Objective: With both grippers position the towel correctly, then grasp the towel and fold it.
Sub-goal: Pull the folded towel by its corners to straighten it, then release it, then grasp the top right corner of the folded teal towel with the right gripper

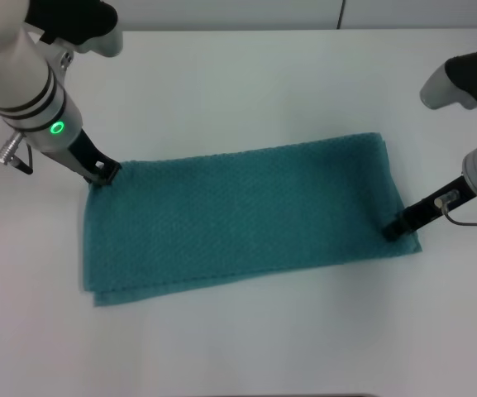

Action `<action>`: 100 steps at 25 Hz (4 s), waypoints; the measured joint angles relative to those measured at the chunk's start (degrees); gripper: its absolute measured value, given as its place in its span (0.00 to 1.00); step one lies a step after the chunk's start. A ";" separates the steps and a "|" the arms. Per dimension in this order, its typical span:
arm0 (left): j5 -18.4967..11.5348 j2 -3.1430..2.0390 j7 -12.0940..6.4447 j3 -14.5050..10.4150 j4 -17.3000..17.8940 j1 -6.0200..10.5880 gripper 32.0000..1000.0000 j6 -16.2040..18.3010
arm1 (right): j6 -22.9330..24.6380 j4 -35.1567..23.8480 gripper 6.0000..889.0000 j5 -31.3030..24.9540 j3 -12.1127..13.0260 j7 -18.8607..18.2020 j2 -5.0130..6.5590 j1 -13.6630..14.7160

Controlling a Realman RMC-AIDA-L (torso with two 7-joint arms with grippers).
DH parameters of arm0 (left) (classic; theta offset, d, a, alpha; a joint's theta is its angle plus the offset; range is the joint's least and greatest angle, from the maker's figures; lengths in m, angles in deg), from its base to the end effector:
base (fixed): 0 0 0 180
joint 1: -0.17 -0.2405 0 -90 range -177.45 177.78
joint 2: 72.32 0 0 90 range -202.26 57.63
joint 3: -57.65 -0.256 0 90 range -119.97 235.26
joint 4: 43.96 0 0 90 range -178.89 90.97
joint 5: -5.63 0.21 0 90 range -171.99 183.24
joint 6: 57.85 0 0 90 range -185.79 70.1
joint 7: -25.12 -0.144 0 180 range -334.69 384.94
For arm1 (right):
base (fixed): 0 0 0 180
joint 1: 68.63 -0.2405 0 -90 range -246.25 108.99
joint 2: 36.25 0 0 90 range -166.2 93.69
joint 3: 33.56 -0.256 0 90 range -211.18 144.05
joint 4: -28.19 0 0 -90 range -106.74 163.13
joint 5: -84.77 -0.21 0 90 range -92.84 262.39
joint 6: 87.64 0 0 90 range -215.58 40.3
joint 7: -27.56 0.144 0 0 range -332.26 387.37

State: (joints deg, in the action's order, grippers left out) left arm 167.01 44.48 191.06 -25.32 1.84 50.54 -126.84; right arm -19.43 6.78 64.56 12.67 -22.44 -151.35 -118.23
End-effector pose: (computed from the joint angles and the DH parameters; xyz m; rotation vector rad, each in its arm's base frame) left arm -0.2133 0.4194 -0.0256 -2.1876 -1.1067 0.6531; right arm 0.2950 0.3729 -0.0347 -2.4779 1.4029 -0.4741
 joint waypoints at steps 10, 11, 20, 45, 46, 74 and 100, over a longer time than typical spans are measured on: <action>-0.53 0.30 -0.48 -0.01 0.00 1.24 0.14 -1.11 | 5.21 -1.86 0.16 0.00 -1.84 -2.56 0.14 1.53; -0.57 0.35 -0.51 -0.06 0.00 1.33 0.14 -1.14 | 5.72 -1.99 0.16 0.01 -2.20 -2.77 0.15 1.62; -0.96 0.46 -0.59 -0.33 -0.04 1.56 0.15 -1.16 | 7.36 -2.51 0.17 0.00 -2.80 -3.53 0.14 2.64; -4.46 0.02 -1.62 0.07 1.19 2.01 0.17 -1.95 | 11.02 -4.92 0.20 0.00 -8.84 -5.56 1.11 3.24; -5.02 -0.07 -1.84 0.11 1.85 1.83 0.17 -2.34 | 11.21 -5.03 0.20 0.00 -9.82 -5.83 1.33 3.30; -2.93 -0.15 0.45 6.94 24.75 -8.29 0.91 -19.89 | 15.01 -14.55 0.96 -0.15 -17.42 -0.48 3.67 4.16; 0.99 0.68 5.50 6.68 24.08 -9.68 0.92 -20.08 | 8.26 -9.44 0.96 5.73 -16.23 5.04 3.66 0.32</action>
State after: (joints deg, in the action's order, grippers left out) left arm 167.99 45.16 196.56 -18.64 25.92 40.86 -146.92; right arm -11.17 -2.66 70.29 -3.57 -17.40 -147.69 -117.91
